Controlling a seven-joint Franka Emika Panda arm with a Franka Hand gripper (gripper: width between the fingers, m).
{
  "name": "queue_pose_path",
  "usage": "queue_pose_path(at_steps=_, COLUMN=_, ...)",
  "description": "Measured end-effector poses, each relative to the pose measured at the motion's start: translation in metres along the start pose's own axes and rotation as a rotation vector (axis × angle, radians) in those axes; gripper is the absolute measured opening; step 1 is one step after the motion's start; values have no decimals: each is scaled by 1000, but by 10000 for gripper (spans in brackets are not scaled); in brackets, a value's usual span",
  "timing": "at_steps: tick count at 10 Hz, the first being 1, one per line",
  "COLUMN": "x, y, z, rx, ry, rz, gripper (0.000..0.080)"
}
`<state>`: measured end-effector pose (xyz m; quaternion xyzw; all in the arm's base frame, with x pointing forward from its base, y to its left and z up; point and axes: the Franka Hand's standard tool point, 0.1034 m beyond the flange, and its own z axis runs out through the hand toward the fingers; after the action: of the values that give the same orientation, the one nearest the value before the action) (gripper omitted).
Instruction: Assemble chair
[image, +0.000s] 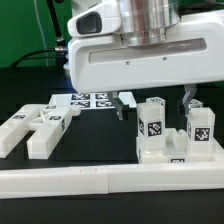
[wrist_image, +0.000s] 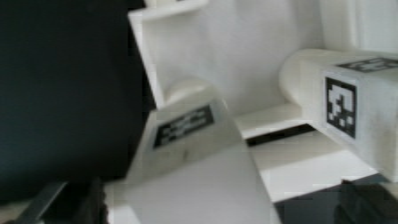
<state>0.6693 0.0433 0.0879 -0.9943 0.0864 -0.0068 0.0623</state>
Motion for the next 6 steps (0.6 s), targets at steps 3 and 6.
queue_pose_path(at_steps=3, x=-2, y=4, z=0, rx=-6, ry=15, rz=-233, gripper=649)
queue_pose_path(at_steps=6, x=-4, y=0, z=4, rx=-9, ry=30, rz=-240, gripper=649)
